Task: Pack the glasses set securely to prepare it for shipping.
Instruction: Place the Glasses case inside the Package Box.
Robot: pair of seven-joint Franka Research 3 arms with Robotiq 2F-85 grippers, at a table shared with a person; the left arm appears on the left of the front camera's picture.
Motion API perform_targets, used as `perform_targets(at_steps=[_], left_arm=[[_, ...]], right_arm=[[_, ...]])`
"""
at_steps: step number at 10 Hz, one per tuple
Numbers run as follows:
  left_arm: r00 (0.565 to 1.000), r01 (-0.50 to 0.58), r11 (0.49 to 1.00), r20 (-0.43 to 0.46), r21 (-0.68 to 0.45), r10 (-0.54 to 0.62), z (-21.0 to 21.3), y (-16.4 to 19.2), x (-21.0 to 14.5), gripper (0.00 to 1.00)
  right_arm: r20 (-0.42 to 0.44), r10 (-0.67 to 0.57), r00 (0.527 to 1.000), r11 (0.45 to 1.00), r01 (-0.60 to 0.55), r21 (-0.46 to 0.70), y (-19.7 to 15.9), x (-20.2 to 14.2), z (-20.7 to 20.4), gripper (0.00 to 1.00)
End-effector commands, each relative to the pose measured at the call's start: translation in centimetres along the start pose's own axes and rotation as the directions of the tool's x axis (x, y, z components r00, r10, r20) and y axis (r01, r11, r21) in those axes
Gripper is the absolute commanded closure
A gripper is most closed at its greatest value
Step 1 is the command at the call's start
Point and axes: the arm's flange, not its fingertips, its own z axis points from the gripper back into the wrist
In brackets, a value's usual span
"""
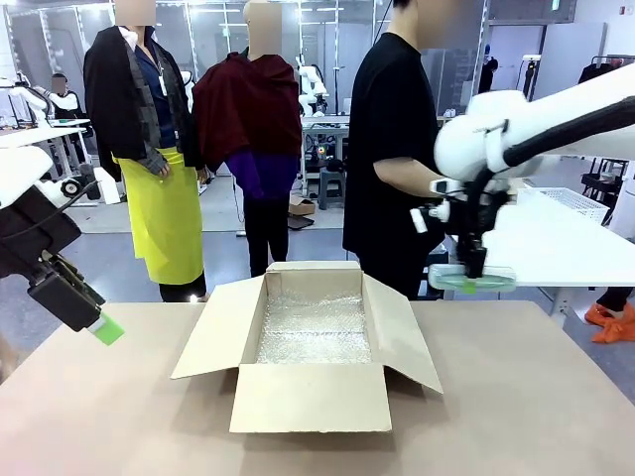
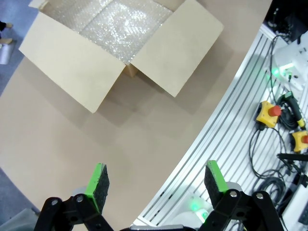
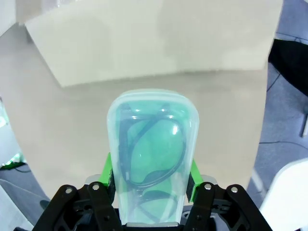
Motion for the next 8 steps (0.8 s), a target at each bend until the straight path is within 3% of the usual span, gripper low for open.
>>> perform_targets(at_steps=[1,4,8], left_arm=[[1.000,0.015,1.000,0.012,-0.007,-0.015,0.1,0.1,0.0,0.00],[1.000,0.015,1.000,0.012,-0.007,-0.015,0.1,0.1,0.0,0.00],[1.000,0.015,1.000,0.012,-0.007,-0.015,0.1,0.1,0.0,0.00]], right_arm=[[-0.066,0.015,0.998,1.000,-0.015,-0.006,-0.4,7.2,0.7,0.68],[-0.074,0.099,0.992,0.995,-0.099,-0.004,1.1,17.2,-0.7,0.68],[-0.016,0.200,0.980,0.980,-0.200,-0.014,0.6,25.2,-4.3,0.68]])
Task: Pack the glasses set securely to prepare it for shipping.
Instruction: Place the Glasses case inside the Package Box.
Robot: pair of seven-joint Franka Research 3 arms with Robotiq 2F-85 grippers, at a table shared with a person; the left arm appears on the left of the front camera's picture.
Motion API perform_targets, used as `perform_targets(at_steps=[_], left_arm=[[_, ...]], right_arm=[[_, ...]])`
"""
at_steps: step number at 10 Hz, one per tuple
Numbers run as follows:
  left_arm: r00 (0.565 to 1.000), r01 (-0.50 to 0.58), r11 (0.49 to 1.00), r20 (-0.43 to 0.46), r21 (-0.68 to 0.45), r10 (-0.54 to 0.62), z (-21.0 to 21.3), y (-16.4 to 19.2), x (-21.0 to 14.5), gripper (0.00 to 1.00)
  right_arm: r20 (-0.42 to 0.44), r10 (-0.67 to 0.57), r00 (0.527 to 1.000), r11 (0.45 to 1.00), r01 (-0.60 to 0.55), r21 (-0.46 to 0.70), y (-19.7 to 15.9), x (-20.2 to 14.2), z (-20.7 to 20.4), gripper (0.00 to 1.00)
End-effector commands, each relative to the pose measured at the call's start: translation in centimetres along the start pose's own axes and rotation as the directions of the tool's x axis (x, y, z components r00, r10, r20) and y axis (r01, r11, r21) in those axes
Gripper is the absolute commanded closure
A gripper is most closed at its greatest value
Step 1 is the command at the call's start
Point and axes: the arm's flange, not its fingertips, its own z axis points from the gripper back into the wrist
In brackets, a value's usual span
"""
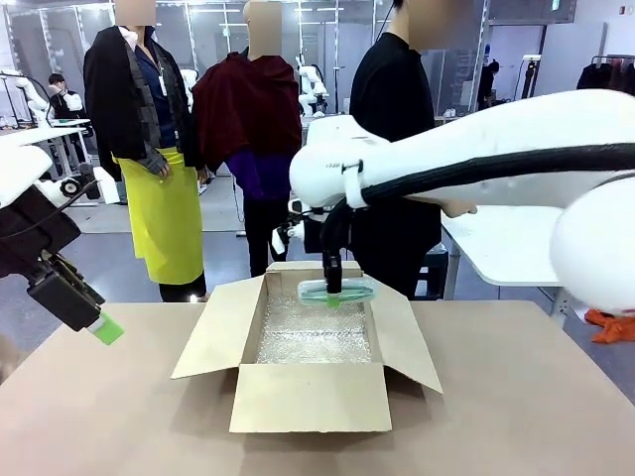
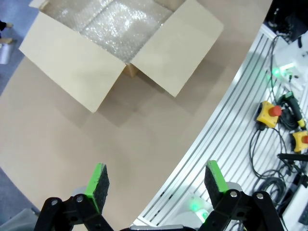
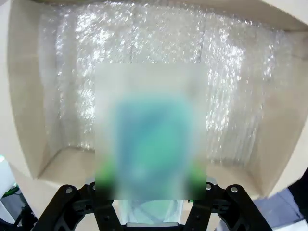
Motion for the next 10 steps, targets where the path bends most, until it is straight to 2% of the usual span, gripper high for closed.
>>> perform_targets(at_steps=[1,5,9,10], left_arm=[[1.000,0.016,1.000,0.011,-0.009,-0.015,0.0,0.1,0.0,0.00],[1.000,0.016,1.000,0.011,-0.009,-0.015,0.0,0.1,0.0,0.00],[1.000,0.016,1.000,0.011,-0.009,-0.015,0.0,0.1,0.0,0.00],[1.000,0.016,1.000,0.011,-0.009,-0.015,0.0,0.1,0.0,0.00]], right_arm=[[-0.002,0.055,0.998,0.998,-0.055,-0.002,-3.4,2.0,-0.8,0.68],[0.043,0.088,0.995,0.996,-0.087,-0.022,-9.4,1.5,-5.7,0.68],[0.030,0.075,0.997,0.997,-0.075,0.005,-12.3,2.0,-8.1,0.68],[0.024,0.073,0.997,0.997,-0.073,0.004,-12.4,2.1,-8.0,0.27]])
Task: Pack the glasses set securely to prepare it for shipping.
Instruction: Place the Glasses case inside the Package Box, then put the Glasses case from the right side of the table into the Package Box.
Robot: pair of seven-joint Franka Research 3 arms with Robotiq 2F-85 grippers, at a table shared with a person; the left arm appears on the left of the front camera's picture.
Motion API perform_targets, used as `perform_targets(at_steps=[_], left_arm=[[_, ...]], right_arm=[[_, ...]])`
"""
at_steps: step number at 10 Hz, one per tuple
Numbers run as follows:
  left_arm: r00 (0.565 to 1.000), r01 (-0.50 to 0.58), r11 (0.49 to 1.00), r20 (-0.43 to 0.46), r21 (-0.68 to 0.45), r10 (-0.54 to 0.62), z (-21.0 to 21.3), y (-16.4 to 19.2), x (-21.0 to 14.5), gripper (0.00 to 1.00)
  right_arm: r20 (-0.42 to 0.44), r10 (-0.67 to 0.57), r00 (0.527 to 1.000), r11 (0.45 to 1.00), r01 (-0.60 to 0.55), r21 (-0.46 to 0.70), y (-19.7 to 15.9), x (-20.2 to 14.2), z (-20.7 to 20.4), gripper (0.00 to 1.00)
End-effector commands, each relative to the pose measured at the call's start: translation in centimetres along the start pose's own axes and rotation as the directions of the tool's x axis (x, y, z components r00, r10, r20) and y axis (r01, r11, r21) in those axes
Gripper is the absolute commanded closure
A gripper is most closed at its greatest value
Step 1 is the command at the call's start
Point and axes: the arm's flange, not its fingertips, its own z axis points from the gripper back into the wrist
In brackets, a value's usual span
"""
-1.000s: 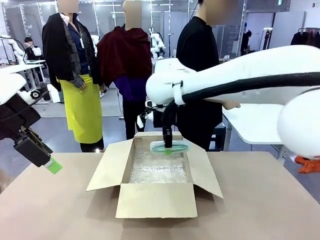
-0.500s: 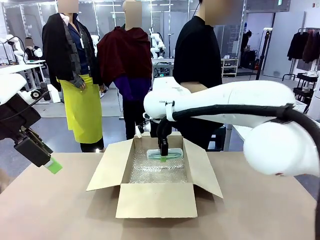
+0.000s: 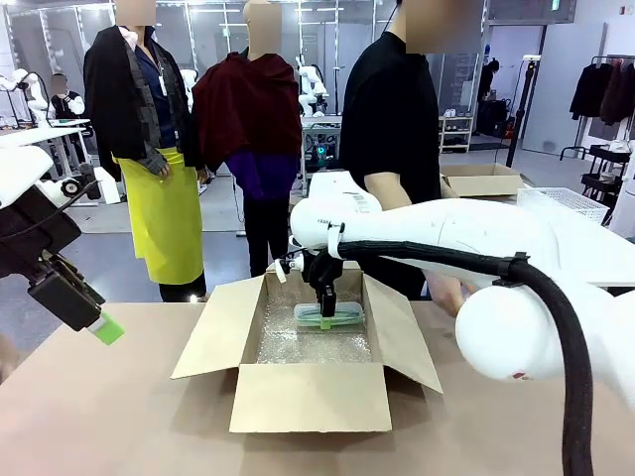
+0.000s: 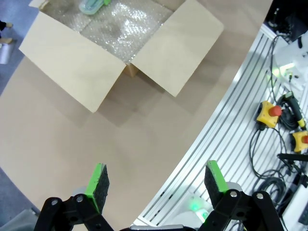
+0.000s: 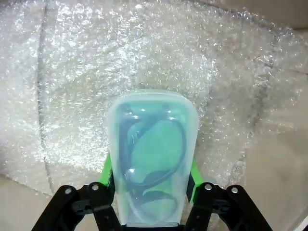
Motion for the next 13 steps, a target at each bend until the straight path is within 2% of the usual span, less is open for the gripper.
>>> perform_targets(at_steps=[1,3,5,6,13], left_arm=[[1.000,0.016,1.000,0.012,-0.009,-0.016,0.1,0.1,0.0,0.00],[1.000,0.016,1.000,0.012,-0.009,-0.016,0.1,0.1,0.0,0.00],[1.000,0.016,1.000,0.012,-0.009,-0.016,0.1,0.1,0.0,0.00],[1.000,0.016,1.000,0.012,-0.009,-0.016,0.1,0.1,0.0,0.00],[1.000,0.016,1.000,0.012,-0.009,-0.016,0.1,0.1,0.0,0.00]], right_arm=[[-0.033,0.007,0.999,1.000,-0.006,0.009,-3.8,2.5,2.0,0.02],[-0.042,-0.005,0.999,1.000,0.005,0.008,-3.6,2.9,2.2,0.00],[-0.003,-0.044,0.999,0.999,0.044,0.018,-3.6,2.8,2.6,0.00],[-0.009,0.004,1.000,1.000,-0.004,0.010,0.6,0.8,1.5,0.00],[-0.009,0.004,1.000,1.000,-0.004,0.010,0.6,0.8,1.5,0.00]])
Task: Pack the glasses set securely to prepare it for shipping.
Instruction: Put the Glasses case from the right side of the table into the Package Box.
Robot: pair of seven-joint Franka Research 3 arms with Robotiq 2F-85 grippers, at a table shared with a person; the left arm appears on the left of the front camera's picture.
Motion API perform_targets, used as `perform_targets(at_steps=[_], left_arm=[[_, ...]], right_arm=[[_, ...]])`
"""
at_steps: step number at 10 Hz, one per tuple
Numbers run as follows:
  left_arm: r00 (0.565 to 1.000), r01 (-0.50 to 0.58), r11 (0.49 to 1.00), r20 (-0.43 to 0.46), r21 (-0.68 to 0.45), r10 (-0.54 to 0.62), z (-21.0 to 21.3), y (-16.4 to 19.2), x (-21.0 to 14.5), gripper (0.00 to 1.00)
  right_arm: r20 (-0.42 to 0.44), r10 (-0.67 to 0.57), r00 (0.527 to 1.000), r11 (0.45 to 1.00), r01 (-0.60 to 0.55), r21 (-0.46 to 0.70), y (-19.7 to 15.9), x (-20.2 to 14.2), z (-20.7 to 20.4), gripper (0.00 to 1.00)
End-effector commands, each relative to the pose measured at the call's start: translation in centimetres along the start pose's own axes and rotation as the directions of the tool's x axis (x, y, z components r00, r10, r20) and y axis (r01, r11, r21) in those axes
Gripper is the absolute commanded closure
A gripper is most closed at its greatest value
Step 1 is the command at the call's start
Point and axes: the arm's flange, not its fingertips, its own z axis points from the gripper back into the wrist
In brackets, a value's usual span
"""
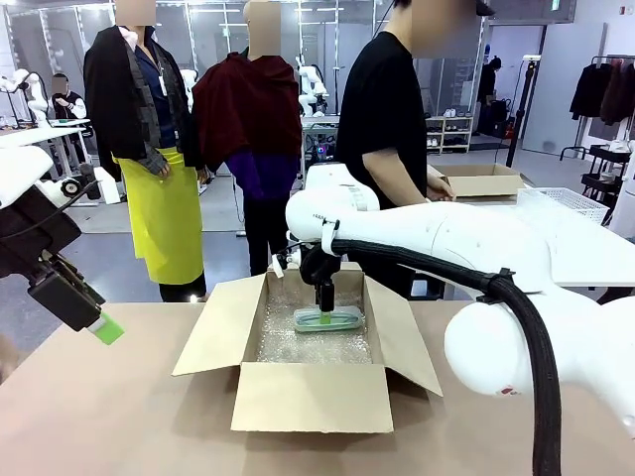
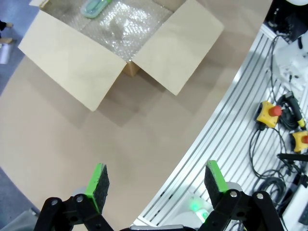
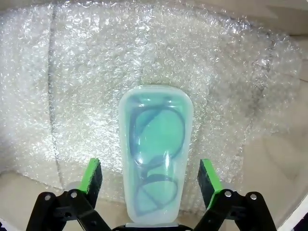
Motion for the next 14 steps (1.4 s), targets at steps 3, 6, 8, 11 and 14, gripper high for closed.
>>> perform_targets(at_steps=[3,6,8,11,14], left_arm=[[1.000,0.016,1.000,0.012,-0.009,-0.016,0.1,0.1,0.0,0.00],[1.000,0.016,1.000,0.012,-0.009,-0.016,0.1,0.1,0.0,0.00],[1.000,0.016,1.000,0.012,-0.009,-0.016,0.1,0.1,0.0,0.00],[1.000,0.016,1.000,0.012,-0.009,-0.016,0.1,0.1,0.0,0.00],[1.000,0.016,1.000,0.012,-0.009,-0.016,0.1,0.1,0.0,0.00]], right_arm=[[0.005,0.013,1.000,1.000,-0.013,0.001,0.2,0.2,0.2,0.00],[0.021,-0.107,0.994,0.994,0.108,-0.026,6.7,-0.8,7.7,0.00],[0.021,-0.147,0.989,0.988,0.148,-0.038,8.7,-1.7,9.6,0.00],[0.067,-0.278,0.958,0.955,0.283,-0.086,13.8,-6.3,14.0,0.00],[0.109,-0.454,0.884,0.884,0.462,-0.070,18.8,-13.4,15.9,0.00]])
